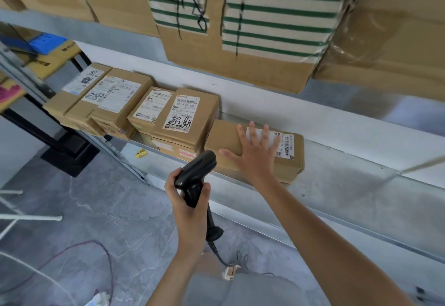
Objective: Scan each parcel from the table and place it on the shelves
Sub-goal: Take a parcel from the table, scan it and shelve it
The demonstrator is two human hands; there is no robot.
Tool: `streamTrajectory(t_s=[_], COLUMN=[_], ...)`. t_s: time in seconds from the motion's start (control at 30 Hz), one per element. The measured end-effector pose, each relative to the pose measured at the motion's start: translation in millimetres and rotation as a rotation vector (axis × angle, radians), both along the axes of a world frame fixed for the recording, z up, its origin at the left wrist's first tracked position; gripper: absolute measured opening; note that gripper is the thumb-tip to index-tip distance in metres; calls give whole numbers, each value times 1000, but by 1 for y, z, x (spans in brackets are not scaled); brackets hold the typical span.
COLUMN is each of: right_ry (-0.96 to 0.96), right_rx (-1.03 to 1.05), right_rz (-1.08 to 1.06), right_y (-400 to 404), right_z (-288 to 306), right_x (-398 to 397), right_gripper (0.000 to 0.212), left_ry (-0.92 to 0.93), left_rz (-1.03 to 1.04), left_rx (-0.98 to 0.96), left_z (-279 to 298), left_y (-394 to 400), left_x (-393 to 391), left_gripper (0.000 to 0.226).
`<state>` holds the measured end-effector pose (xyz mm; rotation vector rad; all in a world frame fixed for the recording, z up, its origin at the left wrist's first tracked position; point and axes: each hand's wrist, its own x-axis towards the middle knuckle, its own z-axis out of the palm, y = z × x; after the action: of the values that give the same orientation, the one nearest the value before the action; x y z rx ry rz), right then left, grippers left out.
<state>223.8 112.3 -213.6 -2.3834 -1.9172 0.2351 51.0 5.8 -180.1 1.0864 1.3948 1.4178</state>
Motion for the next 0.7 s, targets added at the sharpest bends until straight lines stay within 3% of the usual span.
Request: streamTrajectory(t_s=[0.3, 0.6, 0.7], right_ry=[-17, -15, 47], right_rx=[19, -32, 44], right_rz=[-117, -160, -231], right_y=[28, 32, 15], right_z=[-1, 8, 21], right_x=[-4, -6, -11], right_gripper=[101, 111, 104], left_ry=[125, 137, 99], left_rz=[-118, -391, -512], left_rx=[167, 199, 202], left_z=[27, 33, 39], left_y=[30, 71, 84], left_x=[-19, -45, -40], left_gripper=[60, 55, 56])
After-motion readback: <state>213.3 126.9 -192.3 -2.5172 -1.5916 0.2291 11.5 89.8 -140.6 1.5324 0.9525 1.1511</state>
